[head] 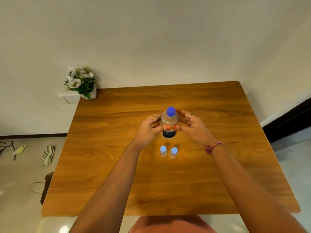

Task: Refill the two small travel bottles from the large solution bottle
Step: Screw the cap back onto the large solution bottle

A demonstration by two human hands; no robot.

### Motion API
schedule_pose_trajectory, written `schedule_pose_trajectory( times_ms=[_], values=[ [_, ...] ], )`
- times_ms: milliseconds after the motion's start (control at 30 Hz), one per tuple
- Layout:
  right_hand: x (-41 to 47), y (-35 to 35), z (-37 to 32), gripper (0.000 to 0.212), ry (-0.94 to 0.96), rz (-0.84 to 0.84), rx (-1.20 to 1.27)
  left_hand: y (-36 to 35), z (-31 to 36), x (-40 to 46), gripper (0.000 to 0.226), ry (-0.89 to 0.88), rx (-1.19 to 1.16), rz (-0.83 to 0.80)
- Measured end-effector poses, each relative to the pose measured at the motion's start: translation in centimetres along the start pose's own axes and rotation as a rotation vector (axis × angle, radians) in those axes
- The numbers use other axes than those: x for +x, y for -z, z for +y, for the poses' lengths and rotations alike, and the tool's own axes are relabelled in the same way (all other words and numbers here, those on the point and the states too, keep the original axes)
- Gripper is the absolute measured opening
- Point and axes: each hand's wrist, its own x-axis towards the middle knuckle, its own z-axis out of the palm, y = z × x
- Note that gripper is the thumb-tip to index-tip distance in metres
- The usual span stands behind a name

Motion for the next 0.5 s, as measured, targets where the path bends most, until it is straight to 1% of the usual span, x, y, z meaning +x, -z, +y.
schedule_pose_trajectory(
  times_ms=[200,500],
  values=[
    [0.4,-1.1,2.3,0.072,-0.016,-0.024,-0.026,-0.4,-2.1,0.0,0.057,0.065,-0.031,0.005],
    [0.6,-2.0,4.7,0.076,-0.072,-0.009,-0.016,-1.0,-4.2,0.1,0.063,0.133,-0.072,-0.028]
  ],
)
